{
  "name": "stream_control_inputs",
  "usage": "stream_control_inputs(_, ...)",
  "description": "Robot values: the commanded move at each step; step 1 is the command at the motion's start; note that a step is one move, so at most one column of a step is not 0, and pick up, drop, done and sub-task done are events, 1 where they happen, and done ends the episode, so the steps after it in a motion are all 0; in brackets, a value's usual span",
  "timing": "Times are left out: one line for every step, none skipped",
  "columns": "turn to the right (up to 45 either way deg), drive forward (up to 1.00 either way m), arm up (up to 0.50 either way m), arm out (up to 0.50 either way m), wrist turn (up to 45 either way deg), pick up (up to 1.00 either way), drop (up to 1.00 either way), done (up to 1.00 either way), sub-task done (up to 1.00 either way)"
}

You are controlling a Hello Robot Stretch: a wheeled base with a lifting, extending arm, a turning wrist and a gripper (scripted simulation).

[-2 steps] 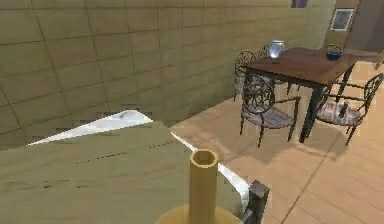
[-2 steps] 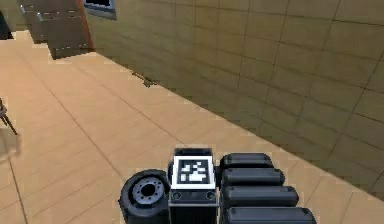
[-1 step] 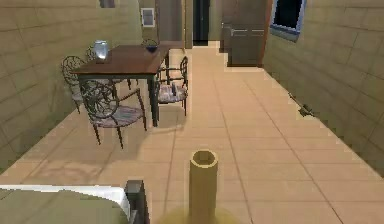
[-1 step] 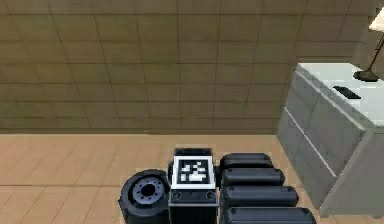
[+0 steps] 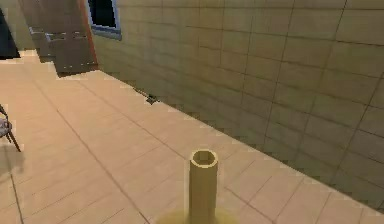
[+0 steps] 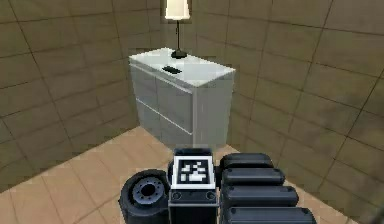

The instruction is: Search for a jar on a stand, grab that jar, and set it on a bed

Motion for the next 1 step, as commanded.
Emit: stream_control_inputs(36.0, 0.0, 0.0, 0.0, 0.0, 0.0, 0.0, 0.0, 0.0)
